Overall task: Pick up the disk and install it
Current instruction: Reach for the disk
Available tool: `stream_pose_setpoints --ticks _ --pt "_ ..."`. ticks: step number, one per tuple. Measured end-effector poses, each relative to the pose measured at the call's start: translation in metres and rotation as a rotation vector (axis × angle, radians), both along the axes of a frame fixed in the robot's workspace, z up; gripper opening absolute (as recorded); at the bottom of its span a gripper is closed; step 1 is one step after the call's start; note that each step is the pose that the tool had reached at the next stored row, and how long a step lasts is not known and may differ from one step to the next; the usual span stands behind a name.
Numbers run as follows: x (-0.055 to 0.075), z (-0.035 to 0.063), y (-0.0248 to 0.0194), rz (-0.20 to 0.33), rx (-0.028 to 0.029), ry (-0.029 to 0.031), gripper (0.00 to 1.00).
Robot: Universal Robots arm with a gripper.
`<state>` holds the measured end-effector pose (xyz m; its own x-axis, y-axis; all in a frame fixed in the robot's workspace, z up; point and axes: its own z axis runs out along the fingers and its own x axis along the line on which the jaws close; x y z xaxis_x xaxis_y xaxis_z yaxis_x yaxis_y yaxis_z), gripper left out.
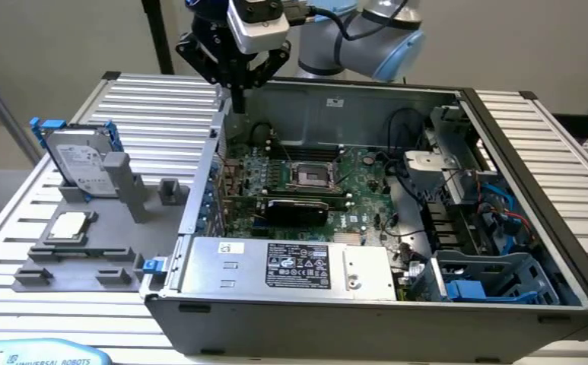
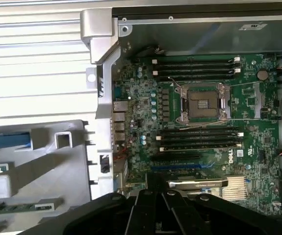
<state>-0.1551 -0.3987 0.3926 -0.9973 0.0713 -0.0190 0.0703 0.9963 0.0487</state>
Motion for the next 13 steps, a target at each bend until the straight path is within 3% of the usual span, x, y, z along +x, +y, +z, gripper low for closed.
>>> stream_pose_setpoints --ticks 13 --pt "-0.060 -0.0004 0.0021 0.000 0.0000 0.0000 0.11"
